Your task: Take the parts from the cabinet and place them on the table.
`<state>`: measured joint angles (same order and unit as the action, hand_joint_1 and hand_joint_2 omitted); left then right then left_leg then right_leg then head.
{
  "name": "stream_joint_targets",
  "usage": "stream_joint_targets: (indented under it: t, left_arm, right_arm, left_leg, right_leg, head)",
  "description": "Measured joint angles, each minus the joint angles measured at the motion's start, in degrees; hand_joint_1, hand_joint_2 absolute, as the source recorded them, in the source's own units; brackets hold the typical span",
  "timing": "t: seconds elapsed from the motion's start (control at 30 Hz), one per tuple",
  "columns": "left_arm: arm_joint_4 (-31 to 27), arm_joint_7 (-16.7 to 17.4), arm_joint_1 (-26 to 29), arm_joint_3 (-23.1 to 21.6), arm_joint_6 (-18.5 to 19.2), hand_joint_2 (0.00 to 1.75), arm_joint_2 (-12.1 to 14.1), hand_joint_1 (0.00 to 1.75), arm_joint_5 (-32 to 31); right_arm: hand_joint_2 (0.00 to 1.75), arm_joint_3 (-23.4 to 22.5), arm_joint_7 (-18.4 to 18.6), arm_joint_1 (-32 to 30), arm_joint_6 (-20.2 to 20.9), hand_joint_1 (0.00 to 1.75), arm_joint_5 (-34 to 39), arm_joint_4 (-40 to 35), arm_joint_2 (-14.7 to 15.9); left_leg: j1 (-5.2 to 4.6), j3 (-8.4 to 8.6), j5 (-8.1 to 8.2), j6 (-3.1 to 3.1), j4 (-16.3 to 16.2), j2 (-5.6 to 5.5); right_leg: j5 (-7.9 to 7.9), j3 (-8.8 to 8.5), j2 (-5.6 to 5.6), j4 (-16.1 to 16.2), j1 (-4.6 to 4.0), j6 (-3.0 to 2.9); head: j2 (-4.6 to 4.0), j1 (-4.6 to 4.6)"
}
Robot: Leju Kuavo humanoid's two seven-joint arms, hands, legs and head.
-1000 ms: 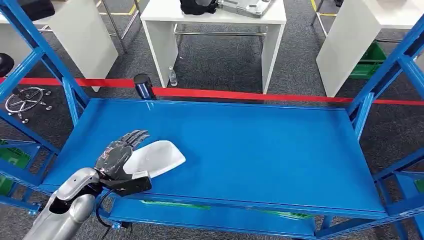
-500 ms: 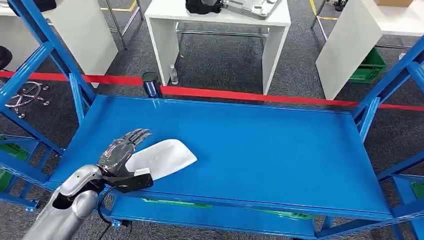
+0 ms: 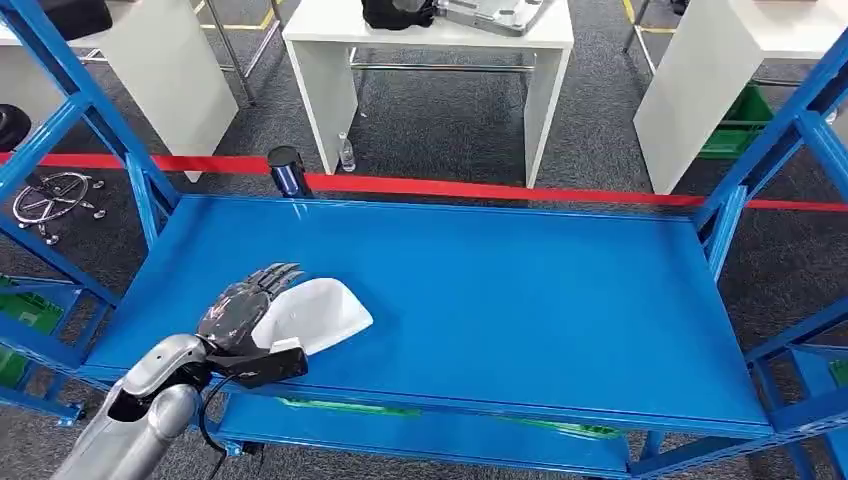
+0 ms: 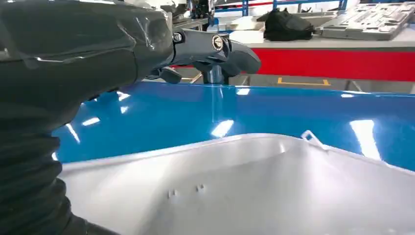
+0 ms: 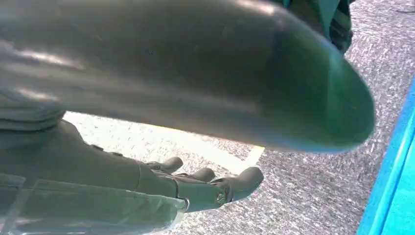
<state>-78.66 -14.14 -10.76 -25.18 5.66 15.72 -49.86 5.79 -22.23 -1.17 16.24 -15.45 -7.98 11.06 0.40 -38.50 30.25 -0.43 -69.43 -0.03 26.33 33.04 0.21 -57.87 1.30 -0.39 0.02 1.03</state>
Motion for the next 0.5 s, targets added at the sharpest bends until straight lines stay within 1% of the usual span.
stream_joint_targets:
  t: [0.03, 0.07, 0.1, 0.13, 0.17, 0.2, 0.23, 0.27, 0.3, 0.33, 0.37, 0.4, 0.43, 0.47, 0.5]
  left_arm:
    - [0.0, 0.0, -0.1, 0.0, 0.0, 1.75, -0.1, 0.0, 0.0]
    - [-0.1, 0.0, -0.2, 0.1, 0.0, 1.75, -0.1, 0.0, 0.1]
    - [-0.2, 0.0, -0.4, 0.1, 0.0, 1.75, -0.2, 0.0, 0.2]
    - [-0.2, 0.0, -0.5, 0.2, 0.0, 1.75, -0.2, 0.0, 0.2]
    - [-0.2, 0.2, -0.5, 0.2, 0.2, 1.75, -0.3, 0.0, 0.3]
    - [-0.2, 0.2, -0.5, 0.2, 0.2, 1.75, -0.4, 0.0, 0.4]
    - [-0.4, 0.2, -0.5, 0.2, 0.2, 1.75, -0.4, 0.0, 0.6]
    - [-0.5, 0.2, -0.6, 0.2, 0.2, 1.75, -0.7, 0.0, 0.6]
    - [-0.5, 0.2, -0.8, 0.2, 0.3, 1.75, -0.8, 0.0, 0.7]
    - [-0.5, 0.2, -0.9, 0.2, 0.4, 1.75, -1.0, 0.0, 0.7]
    - [-0.5, 0.2, -0.8, 0.1, 0.4, 1.75, -1.1, 0.0, 0.7]
    - [-0.5, 0.2, -0.8, 0.0, 0.5, 1.75, -1.2, 0.0, 0.7]
    - [-0.5, 0.2, -0.7, 0.0, 0.5, 1.75, -1.3, 0.0, 0.7]
    - [-0.5, 0.2, -0.7, 0.0, 0.5, 1.75, -1.4, 0.0, 0.7]
    - [-0.5, 0.2, -0.7, 0.0, 0.5, 1.75, -1.5, 0.0, 0.7]
  right_arm:
    - [0.0, 0.0, 0.0, 0.0, 0.0, 0.0, 0.0, -0.1, 0.0]
    - [0.0, 0.0, 0.0, 0.0, 0.1, 0.0, 0.0, -0.2, 0.0]
    - [0.0, 0.0, 0.0, 0.1, 0.1, 0.0, 0.0, -0.3, -0.1]
    - [0.0, 0.0, 0.0, 0.1, 0.1, 0.0, 0.0, -0.3, -0.1]
    - [0.0, 0.0, 0.0, 0.0, 0.2, 0.0, 0.0, -0.3, -0.1]
    - [0.0, 0.0, 0.0, 0.0, 0.2, 0.0, -0.1, -0.3, -0.2]
    - [0.0, 0.0, 0.1, 0.0, 0.2, 0.0, -0.1, -0.3, -0.2]
    - [0.0, 0.0, 0.1, 0.0, 0.2, 0.0, -0.1, -0.4, -0.2]
    - [0.0, 0.0, 0.1, 0.0, 0.2, 0.0, -0.1, -0.4, -0.2]
    - [0.0, 0.0, 0.1, 0.0, 0.2, 0.0, -0.1, -0.5, -0.1]
    - [0.0, 0.0, 0.1, 0.0, 0.2, 0.0, -0.1, -0.5, -0.1]
    - [0.0, 0.0, 0.1, 0.0, 0.2, 0.0, -0.1, -0.5, -0.1]
    - [0.0, 0.0, 0.1, 0.0, 0.2, 0.0, -0.2, -0.5, -0.1]
    - [0.0, 0.0, 0.1, -0.1, 0.2, 0.0, -0.2, -0.5, -0.1]
    - [0.0, 0.0, 0.1, -0.1, 0.1, 0.0, -0.2, -0.6, -0.1]
  left_leg:
    - [-0.07, 2.86, -2.59, 0.4, 5.6, -0.02]
    - [-0.25, 5.31, -4.28, 0.98, 10.4, -0.05]
    - [-0.52, 5.99, -3.28, 1.1, 11.8, 0.05]
    - [-0.69, 5.81, -3.48, 1.12, 11.9, 0.05]
    - [-0.84, 5.7, -3.46, 1.17, 11.8, 0.02]
    - [-0.95, 5.66, -3.54, 1.4, 11.9, 0.0]
    - [-0.74, 6.44, -4.12, 1.91, 12.9, 0.01]
    - [-0.47, 6.78, -4.56, 2.12, 13.5, 0.14]
    - [-0.4, 6.82, -4.85, 2.63, 13.8, 0.18]
    - [-0.47, 6.69, -4.89, 2.72, 13.8, 0.16]
    - [-0.59, 6.59, -4.89, 2.75, 13.8, 0.16]
    - [-0.67, 6.52, -4.89, 2.76, 13.8, 0.15]
    - [-0.72, 6.51, -4.89, 2.76, 13.8, 0.14]
    - [-0.73, 6.55, -4.88, 2.75, 13.8, 0.09]
    - [-0.72, 6.56, -4.84, 2.68, 13.7, 0.03]
  right_leg:
    - [0.01, -0.14, 0.1, 0.0, -0.05, 0.01]
    - [0.01, -0.19, 0.18, 0.0, -0.07, 0.02]
    - [-0.02, 0.04, 0.17, 0.0, -0.47, 0.14]
    - [-0.07, 0.2, 0.16, 0.0, -0.36, 0.25]
    - [-0.09, 0.23, 0.15, 0.1, -0.23, 0.66]
    - [-0.28, 0.17, 0.13, 0.4, -0.18, 0.97]
    - [-0.28, 0.0, 0.12, 0.6, -0.45, 1.45]
    - [0.23, 0.58, 0.05, -0.3, -0.19, 1.41]
    - [2.06, 1.85, 0.06, -3.1, -0.28, 1.0]
    - [3.96, 3.83, 0.07, -7.4, -0.33, 0.66]
    - [6.05, 6.32, 0.06, -12.7, -0.31, 0.49]
    - [7.33, 8.17, 0.06, -16.7, -0.3, 0.56]
    - [7.35, 8.93, 0.05, -18.1, -0.26, 0.91]
    - [6.47, 8.23, 0.04, -16.7, -0.24, 1.42]
    - [4.51, 6.07, 0.02, -12.2, -0.21, 2.09]
  head:
    - [-0.02, 0.0]
    - [0.0, 0.0]
    - [-0.02, -0.09]
    - [0.0, -0.02]
    - [0.0, -0.04]
    - [0.0, -0.02]
    - [0.0, -0.02]
    - [0.0, -0.09]
    - [-0.02, -0.24]
    - [-0.02, -0.24]
    - [-0.02, -0.24]
    - [0.0, -0.24]
    - [-0.02, -0.26]
    - [0.0, -0.24]
    - [0.0, -0.26]
